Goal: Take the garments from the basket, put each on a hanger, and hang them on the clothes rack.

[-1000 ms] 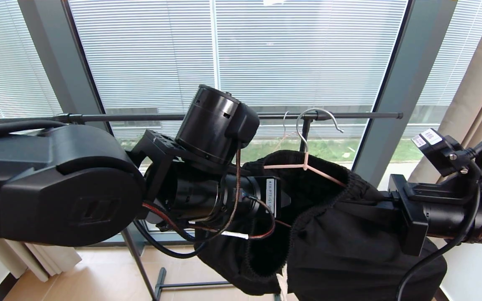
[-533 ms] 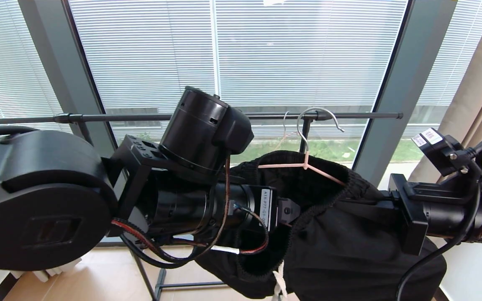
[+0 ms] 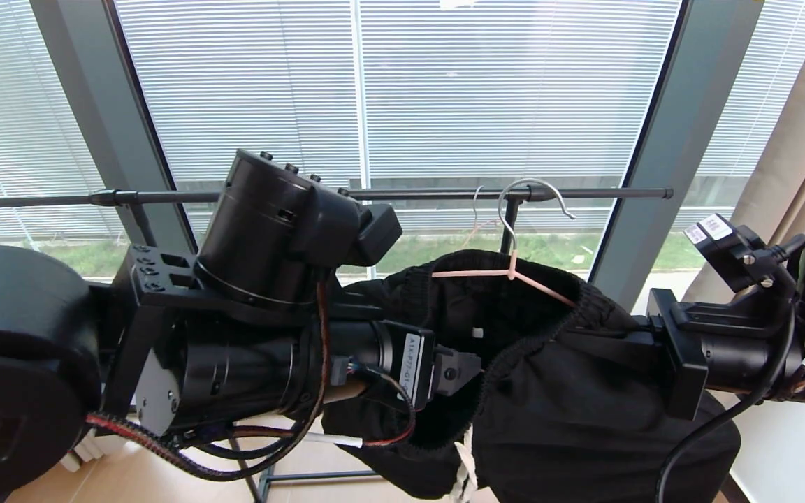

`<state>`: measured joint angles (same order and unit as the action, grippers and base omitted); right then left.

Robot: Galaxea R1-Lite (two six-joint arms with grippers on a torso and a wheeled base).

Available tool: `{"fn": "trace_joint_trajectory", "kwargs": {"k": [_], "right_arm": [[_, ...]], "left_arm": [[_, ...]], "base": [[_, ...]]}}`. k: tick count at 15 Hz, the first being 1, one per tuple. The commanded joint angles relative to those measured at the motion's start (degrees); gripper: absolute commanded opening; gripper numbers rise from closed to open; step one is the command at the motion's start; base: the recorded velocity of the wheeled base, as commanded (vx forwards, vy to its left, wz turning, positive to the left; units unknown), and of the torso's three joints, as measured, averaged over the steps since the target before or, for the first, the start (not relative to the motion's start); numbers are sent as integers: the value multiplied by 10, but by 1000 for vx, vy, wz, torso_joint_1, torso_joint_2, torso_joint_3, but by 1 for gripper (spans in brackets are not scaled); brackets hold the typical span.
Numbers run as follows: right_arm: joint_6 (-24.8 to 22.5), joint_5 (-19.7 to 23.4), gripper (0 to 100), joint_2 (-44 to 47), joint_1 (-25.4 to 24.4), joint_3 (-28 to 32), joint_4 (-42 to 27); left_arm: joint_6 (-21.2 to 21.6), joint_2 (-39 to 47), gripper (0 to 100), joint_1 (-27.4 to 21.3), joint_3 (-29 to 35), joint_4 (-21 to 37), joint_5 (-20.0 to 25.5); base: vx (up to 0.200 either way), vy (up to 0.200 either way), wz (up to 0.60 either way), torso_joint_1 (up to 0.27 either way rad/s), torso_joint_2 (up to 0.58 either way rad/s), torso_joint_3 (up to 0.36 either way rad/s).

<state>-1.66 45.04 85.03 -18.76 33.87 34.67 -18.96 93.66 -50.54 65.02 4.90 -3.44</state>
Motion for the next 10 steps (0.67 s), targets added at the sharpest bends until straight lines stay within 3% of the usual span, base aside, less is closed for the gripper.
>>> {"fn": "trace_joint_trajectory", "kwargs": {"k": [1, 4, 7, 9, 10], "right_arm": [[0, 8, 0, 7, 5, -1, 0], [0, 72, 0, 16, 36, 1, 0], [-4, 125, 0, 29, 55, 0, 0], [-5, 136, 0, 41, 61, 2, 0], [-5, 155, 0, 54, 61, 5, 8]], "left_arm": [[38, -37, 100, 9, -64, -41, 0], [64, -86, 100, 25, -131, -133, 4], [117, -132, 100, 63, -146, -134, 5], [124, -143, 100, 91, -146, -134, 11], [133, -143, 100, 120, -146, -134, 52]], "base": [[0, 0, 0, 0, 0, 0], [0, 0, 0, 0, 0, 0], [0, 0, 0, 0, 0, 0], [0, 0, 0, 0, 0, 0], [0, 0, 0, 0, 0, 0]]}}
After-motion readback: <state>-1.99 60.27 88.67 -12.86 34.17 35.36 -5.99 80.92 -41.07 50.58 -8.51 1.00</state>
